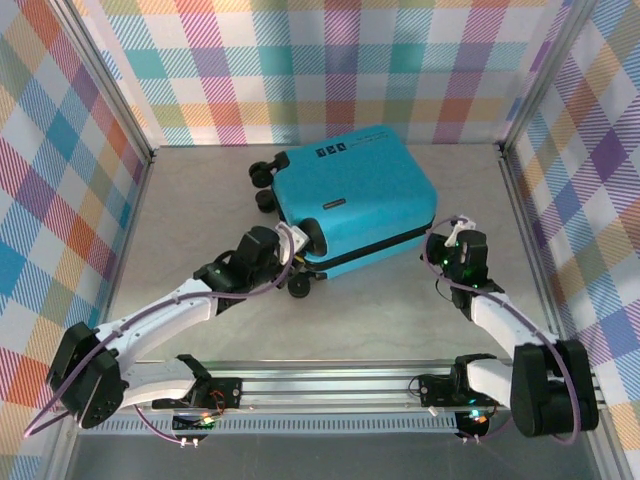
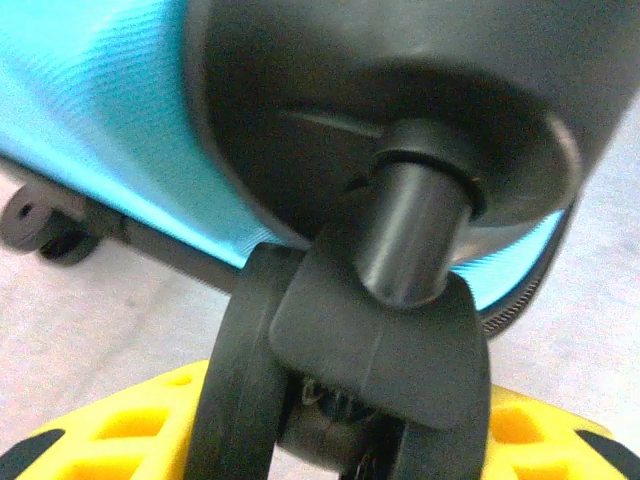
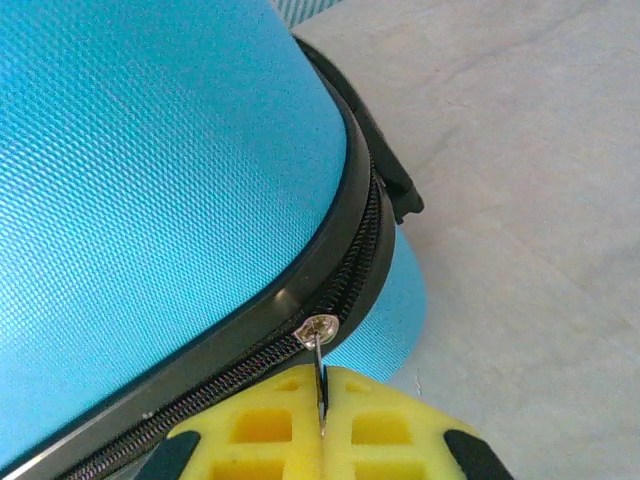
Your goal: Pack the luggage
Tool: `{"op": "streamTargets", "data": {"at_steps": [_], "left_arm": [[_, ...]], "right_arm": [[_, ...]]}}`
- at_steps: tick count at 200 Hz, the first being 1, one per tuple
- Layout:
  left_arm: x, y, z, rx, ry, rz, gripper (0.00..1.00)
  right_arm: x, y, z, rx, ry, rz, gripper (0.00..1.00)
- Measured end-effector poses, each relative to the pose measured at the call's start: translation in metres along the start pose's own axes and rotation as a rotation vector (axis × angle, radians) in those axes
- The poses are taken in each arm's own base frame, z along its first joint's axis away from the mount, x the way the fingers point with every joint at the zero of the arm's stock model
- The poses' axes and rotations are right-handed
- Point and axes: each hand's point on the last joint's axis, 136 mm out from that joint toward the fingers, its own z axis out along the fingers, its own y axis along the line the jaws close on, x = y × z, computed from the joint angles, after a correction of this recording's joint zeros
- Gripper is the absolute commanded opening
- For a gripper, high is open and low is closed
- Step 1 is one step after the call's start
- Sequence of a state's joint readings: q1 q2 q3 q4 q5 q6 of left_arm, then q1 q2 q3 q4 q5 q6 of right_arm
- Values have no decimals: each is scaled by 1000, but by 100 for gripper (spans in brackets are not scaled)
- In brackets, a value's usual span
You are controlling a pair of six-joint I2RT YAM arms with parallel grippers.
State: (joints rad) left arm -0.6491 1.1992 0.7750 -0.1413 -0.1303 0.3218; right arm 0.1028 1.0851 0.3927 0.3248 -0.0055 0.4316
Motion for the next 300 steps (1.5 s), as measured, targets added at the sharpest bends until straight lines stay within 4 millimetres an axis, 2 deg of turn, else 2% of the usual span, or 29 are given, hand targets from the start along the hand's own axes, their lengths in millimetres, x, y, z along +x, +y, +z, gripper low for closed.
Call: {"op": "streamTargets", "data": {"at_steps": [21, 40, 62, 80, 107, 128, 157, 177, 185, 195, 209, 231, 244, 258, 300], "left_arm": [[-4, 31, 14, -49, -27, -13, 0], [-3, 59, 22, -102, -42, -61, 0], [17, 123, 21, -263, -23, -201, 0], [28, 159, 12, -349, -21, -267, 0], [22, 169, 8, -360, -48, -302, 0], [15, 169, 8, -345, -69, -321, 0], [1, 167, 5, -301, -90, -370, 0], [-21, 166, -3, -251, -116, -425, 3], [-32, 166, -8, -230, -133, -455, 7], [-47, 166, -14, -198, -158, -500, 19], [-68, 163, -21, -144, -198, -565, 30], [-94, 151, -27, -44, -231, -650, 35], [-107, 134, -23, 15, -217, -669, 37], [-120, 105, -16, 92, -184, -656, 37], [-162, -7, 12, 324, -75, -530, 38]], "right_arm": [[5, 0, -11, 9, 6, -3, 0], [9, -1, -13, 17, 21, -4, 0], [1, -10, -8, 53, 19, 11, 0], [-9, -22, -2, 90, 15, 34, 0], [-26, -38, 5, 139, 1, 62, 0], [-28, -42, 6, 143, 1, 69, 0], [-26, -36, 6, 126, 9, 59, 0], [-22, -28, 3, 126, 14, 32, 0], [-19, -25, 1, 127, 18, 16, 0], [-14, -20, -3, 122, 25, 0, 0], [-7, -12, -8, 106, 36, -20, 0], [5, 3, -13, 71, 60, -56, 0], [13, 16, -15, 44, 75, -88, 0], [23, 30, -16, 11, 93, -125, 0], [56, 81, -22, -137, 147, -216, 0]]}}
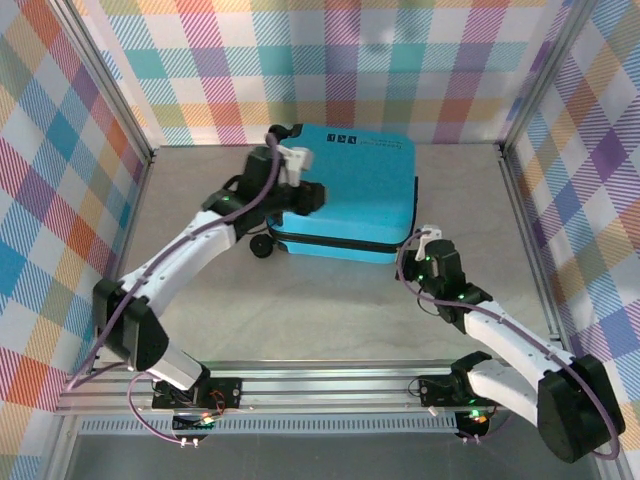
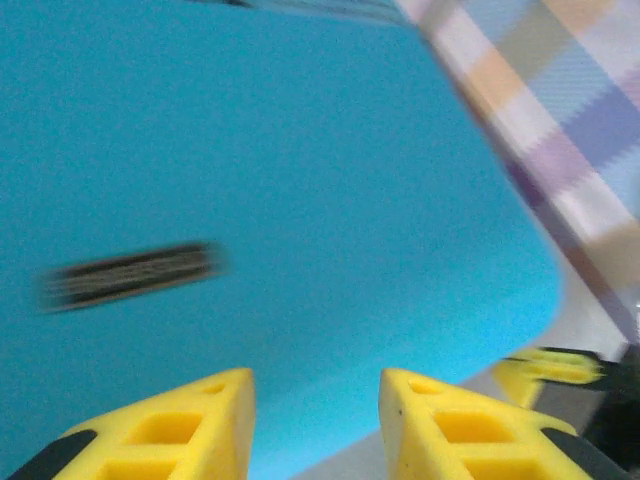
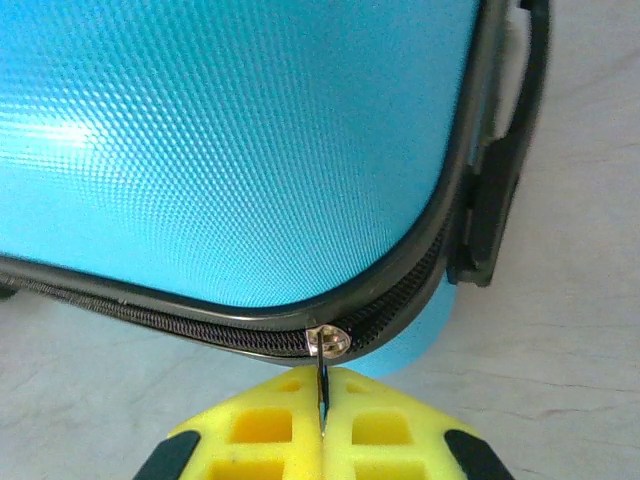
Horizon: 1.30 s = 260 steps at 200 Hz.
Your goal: Pack the luggage
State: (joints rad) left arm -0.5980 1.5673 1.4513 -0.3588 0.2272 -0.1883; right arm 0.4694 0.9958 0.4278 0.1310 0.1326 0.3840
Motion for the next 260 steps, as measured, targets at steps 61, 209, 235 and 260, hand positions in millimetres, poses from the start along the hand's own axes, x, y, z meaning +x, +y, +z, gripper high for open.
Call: {"op": "streamTargets", "data": {"at_steps": [61, 209, 235, 260], "left_arm": [[3, -103, 88, 152, 101, 107, 38], [62, -139, 166, 178, 306, 134, 29], [60, -127, 167, 116, 263, 148, 26], [57, -120, 159, 64, 218, 147, 25]], "right_arm": [[23, 57, 6, -126, 18, -104, 0], [31, 85, 13, -186, -2, -197, 0], [30, 80, 12, -171, -2, -207, 0], [32, 76, 9, -158, 6, -231, 0]]}}
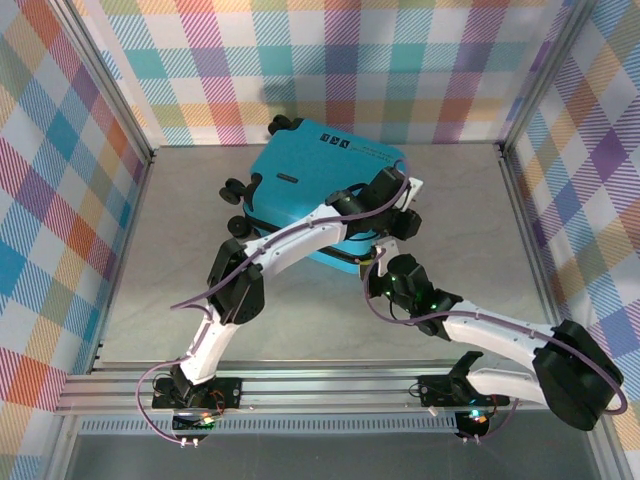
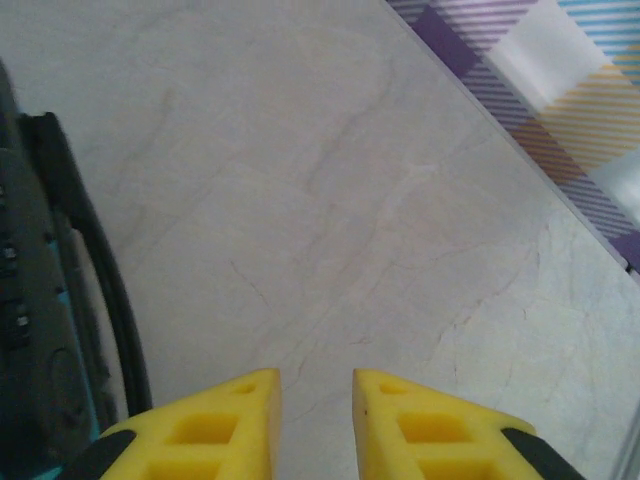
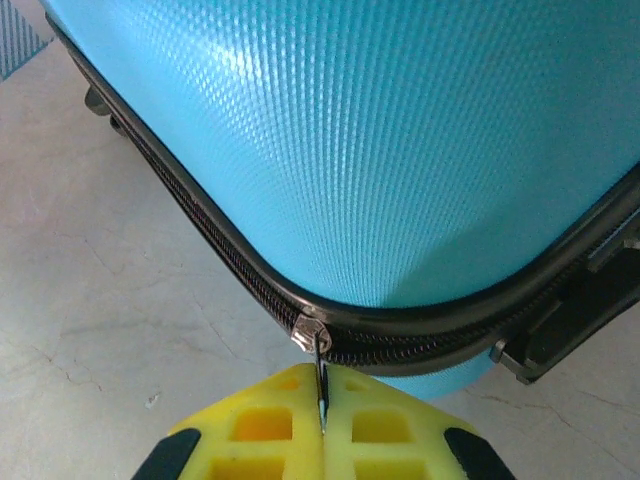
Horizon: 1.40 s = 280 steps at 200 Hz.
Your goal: Pack the luggage
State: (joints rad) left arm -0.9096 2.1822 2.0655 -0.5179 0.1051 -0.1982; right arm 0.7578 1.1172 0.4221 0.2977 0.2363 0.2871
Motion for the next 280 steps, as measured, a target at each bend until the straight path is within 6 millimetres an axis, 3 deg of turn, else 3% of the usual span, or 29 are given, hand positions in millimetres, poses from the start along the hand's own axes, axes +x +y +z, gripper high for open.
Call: {"op": "streamTargets", "data": {"at_steps": [66, 108, 197, 280], "left_arm": [[-6, 13, -34, -59, -73, -32, 23], [-6, 13, -38, -56, -82, -32, 22], [-6, 18, -40, -47, -100, -37, 19], [-18, 28, -49, -42, -162, -48, 17]], "right_arm": [[-3, -29, -6, 101, -25, 1, 0], [-7, -52, -8, 182, -51, 23, 0], [-7, -58, -5, 177, -95, 29, 0], [-23, -95, 1, 225, -106, 98, 0]]}}
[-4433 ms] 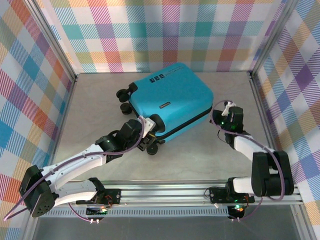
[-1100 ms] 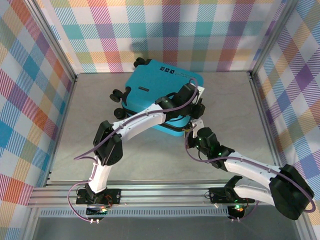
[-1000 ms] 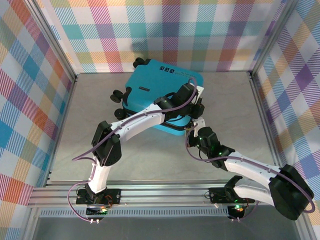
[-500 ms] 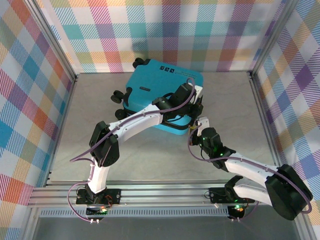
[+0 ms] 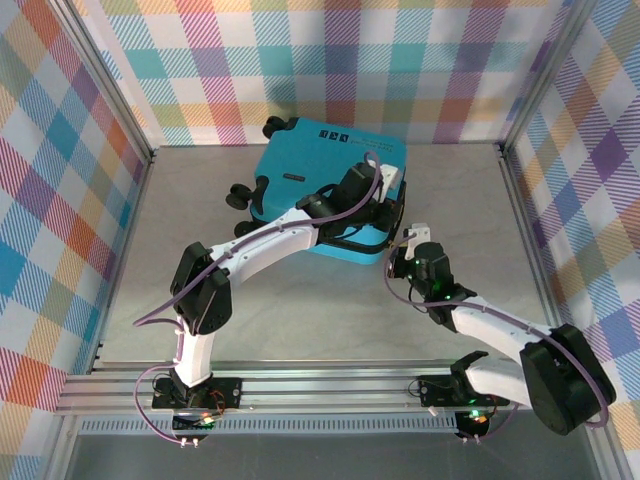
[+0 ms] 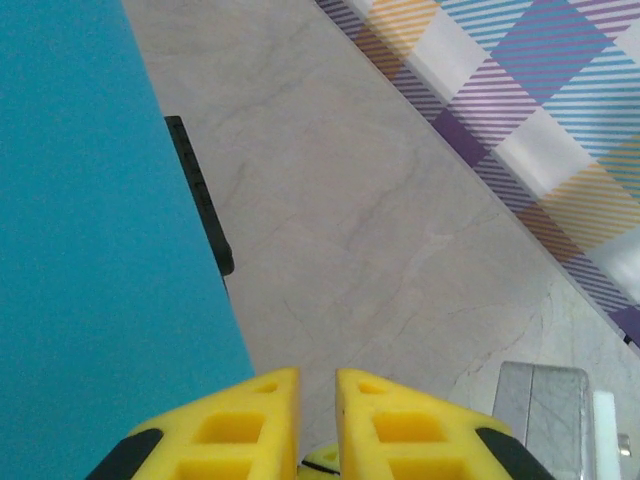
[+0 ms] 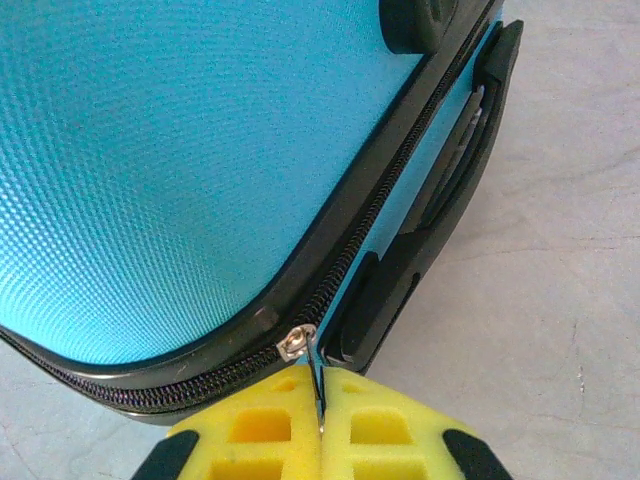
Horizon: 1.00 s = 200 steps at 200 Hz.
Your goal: Pack the luggage
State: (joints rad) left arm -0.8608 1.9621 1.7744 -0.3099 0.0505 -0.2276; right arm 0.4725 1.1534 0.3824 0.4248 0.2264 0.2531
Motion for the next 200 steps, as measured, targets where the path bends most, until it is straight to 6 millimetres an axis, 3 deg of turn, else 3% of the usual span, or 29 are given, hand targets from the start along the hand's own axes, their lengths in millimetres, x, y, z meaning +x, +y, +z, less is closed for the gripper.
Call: {"op": "streamTargets", "data": {"at_steps": [111, 200], "left_arm": [[-6, 21, -1, -30, -24, -8, 14], [-5, 28, -6, -38, -34, -14, 11]], "right_arm": [[-11, -11, 21, -7, -22, -8, 0], [-17, -14, 19, -214, 23, 37, 0]]}}
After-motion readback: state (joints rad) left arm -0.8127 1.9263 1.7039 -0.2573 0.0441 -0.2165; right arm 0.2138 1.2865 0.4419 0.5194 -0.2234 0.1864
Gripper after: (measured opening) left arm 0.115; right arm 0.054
